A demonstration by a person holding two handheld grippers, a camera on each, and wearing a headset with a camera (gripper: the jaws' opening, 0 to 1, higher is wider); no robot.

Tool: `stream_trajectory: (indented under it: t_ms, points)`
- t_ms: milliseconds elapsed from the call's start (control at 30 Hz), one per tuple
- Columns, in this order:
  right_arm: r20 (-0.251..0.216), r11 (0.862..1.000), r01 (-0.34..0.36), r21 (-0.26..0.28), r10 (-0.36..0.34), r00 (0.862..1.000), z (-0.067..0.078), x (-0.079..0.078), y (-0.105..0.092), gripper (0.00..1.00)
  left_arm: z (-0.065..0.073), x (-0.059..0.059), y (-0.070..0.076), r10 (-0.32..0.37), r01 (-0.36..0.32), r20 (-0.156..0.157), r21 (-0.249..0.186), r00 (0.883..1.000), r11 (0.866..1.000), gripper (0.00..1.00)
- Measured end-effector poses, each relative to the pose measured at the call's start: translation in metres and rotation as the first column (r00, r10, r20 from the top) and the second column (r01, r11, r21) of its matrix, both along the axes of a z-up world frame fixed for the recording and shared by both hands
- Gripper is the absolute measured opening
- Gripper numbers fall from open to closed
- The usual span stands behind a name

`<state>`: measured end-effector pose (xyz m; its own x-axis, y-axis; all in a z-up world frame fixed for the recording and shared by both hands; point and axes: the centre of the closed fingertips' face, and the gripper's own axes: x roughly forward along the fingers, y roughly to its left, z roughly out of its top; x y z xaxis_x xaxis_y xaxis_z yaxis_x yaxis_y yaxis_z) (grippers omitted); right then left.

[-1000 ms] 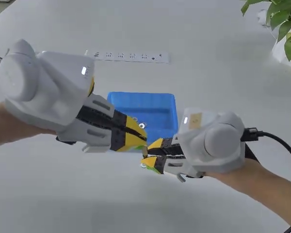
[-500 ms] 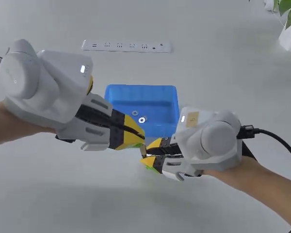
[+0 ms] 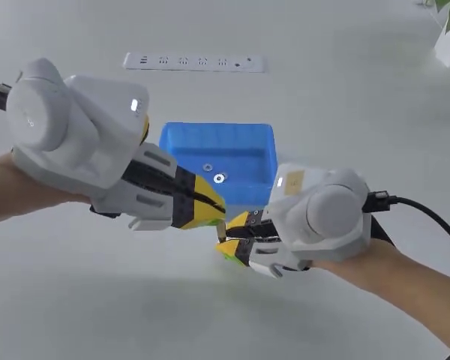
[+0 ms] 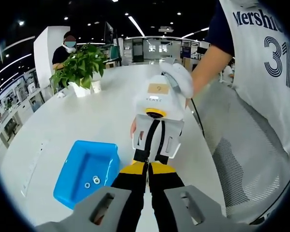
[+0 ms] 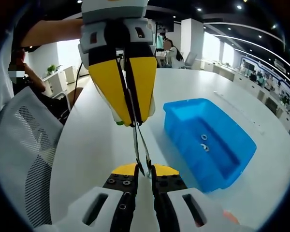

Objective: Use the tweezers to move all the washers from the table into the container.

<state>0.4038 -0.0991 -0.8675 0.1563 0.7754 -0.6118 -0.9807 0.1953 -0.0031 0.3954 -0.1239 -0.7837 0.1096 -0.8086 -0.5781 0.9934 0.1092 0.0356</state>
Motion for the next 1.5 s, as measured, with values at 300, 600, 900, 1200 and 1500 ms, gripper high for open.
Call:
stream_trajectory:
  t_ms: [300,600,900,1200,1500]
  points:
    - [-0.004,1.000,0.003,0.001,-0.003,1.000,-0.0005,0.0029,-0.0002,0.12,-0.0002,0.0034,-0.0001,0.009,-0.009,-0.003,-0.011,1.000,1.000,0.05]
    - [-0.015,1.000,0.002,0.002,-0.002,1.000,-0.0026,-0.0002,0.0000,0.12,-0.0022,0.0011,-0.0006,0.005,-0.005,-0.017,-0.009,1.000,1.000,0.05]
    - [-0.020,1.000,0.004,0.003,-0.004,1.000,-0.0035,-0.0009,-0.0006,0.12,-0.0026,0.0002,-0.0018,0.008,-0.009,-0.025,-0.026,1.000,1.000,0.06]
    - [-0.015,1.000,-0.022,-0.007,0.021,1.000,-0.0043,-0.0025,0.0000,0.12,-0.0034,-0.0046,-0.0009,-0.001,0.000,-0.039,-0.028,0.999,1.000,0.06]
    - [-0.009,0.999,-0.038,-0.023,0.038,0.999,-0.0043,-0.0029,0.0000,0.11,-0.0042,-0.0051,0.0017,-0.004,0.004,-0.031,-0.008,1.000,1.000,0.06]
